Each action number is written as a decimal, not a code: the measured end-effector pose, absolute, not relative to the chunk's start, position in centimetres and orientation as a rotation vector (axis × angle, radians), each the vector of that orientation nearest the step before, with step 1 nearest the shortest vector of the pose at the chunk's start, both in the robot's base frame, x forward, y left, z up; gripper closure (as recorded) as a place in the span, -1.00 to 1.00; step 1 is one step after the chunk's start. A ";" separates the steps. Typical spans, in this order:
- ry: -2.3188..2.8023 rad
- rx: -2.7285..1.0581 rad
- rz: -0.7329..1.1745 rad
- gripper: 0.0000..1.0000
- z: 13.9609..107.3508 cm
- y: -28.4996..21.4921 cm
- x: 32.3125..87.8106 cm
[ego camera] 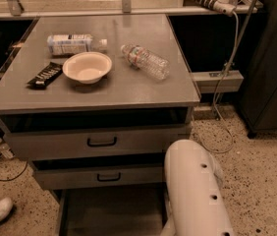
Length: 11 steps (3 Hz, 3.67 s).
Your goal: Open bottom drawer
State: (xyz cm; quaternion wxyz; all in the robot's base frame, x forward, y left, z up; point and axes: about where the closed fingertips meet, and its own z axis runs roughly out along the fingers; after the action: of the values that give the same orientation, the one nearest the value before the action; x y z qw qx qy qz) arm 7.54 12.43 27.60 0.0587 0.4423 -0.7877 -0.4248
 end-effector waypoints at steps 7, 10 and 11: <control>-2.359 1.418 -1.337 -1.00 30.9 12.7 7.5; -2.399 1.441 -1.528 -1.00 31.5 19.3 14.7; -2.458 1.420 -1.583 -1.00 32.9 19.7 20.2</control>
Offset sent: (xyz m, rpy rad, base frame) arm 0.0115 0.0149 0.0074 0.0458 -0.0516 0.0391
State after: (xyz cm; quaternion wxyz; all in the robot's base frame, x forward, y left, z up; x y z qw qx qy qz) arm 20.25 19.74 32.94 -0.0545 0.4362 -0.7551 -0.4864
